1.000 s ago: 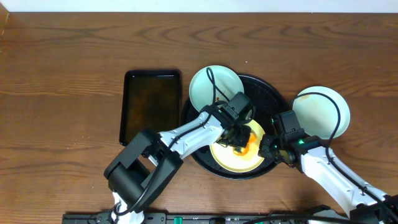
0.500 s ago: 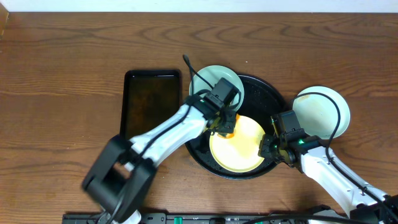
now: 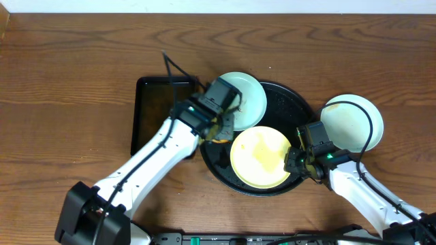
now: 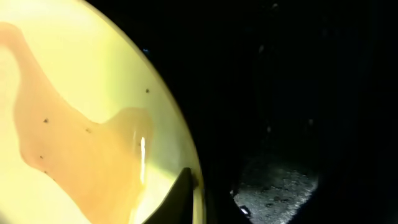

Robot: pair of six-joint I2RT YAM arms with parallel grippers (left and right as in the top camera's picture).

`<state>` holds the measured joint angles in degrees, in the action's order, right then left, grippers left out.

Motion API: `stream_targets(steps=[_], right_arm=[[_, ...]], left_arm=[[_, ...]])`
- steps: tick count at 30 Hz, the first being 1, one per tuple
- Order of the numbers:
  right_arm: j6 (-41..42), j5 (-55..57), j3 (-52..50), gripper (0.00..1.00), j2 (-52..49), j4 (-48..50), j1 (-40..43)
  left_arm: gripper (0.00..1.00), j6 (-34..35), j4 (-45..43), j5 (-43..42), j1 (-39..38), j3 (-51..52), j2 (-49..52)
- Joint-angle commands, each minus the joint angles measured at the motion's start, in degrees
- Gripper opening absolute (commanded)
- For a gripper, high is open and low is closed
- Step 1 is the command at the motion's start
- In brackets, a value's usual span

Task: Clean dirty plates on tray and stack at the side
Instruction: 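Wipe the yellow plate with the sponge held in left gripper, then slide the yellow plate rightward with right gripper toward the green plate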

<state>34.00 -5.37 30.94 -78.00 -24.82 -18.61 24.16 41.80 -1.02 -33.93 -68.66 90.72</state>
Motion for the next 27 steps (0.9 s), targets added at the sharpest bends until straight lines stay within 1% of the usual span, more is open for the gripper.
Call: stream_targets(steps=[1,4,7,9,12,17,22,24,27], right_arm=[[-0.4,3.0,-1.5,0.01,-1.1,0.5,0.4],[-0.5,3.3,-1.4,0.01,-1.0,1.5,0.4],[-2.3,7.7,-0.5,0.01,0.3,1.0,0.5],[-6.2,12.7,2.3,0.01,3.6,-1.9,1.1],[-10.0,15.1,5.6,0.01,7.0,-4.0,2.2],[-19.3,16.5,10.1,0.01,11.5,-3.9,2.7],[-27.1,18.5,11.7,0.01,13.3,-2.3,2.7],[-29.4,20.1,12.1,0.01,14.0,-1.9,2.7],[-30.2,24.4,12.3,0.01,14.7,-1.7,2.7]], left_arm=[[0.08,-0.5,0.4,2.8,3.1,0.1,-1.0],[0.08,-0.5,1.4,2.8,5.1,0.1,-1.0],[0.08,-0.5,2.2,2.8,5.9,0.1,-1.0],[0.08,-0.5,2.4,2.8,5.9,0.1,-1.0],[0.08,-0.5,2.3,2.8,5.9,0.1,-1.0],[0.08,-0.5,2.3,2.8,5.9,0.1,-1.0],[0.08,-0.5,2.3,2.8,5.9,0.1,-1.0],[0.08,-0.5,2.3,2.8,5.9,0.1,-1.0],[0.08,-0.5,2.3,2.8,5.9,0.1,-1.0]])
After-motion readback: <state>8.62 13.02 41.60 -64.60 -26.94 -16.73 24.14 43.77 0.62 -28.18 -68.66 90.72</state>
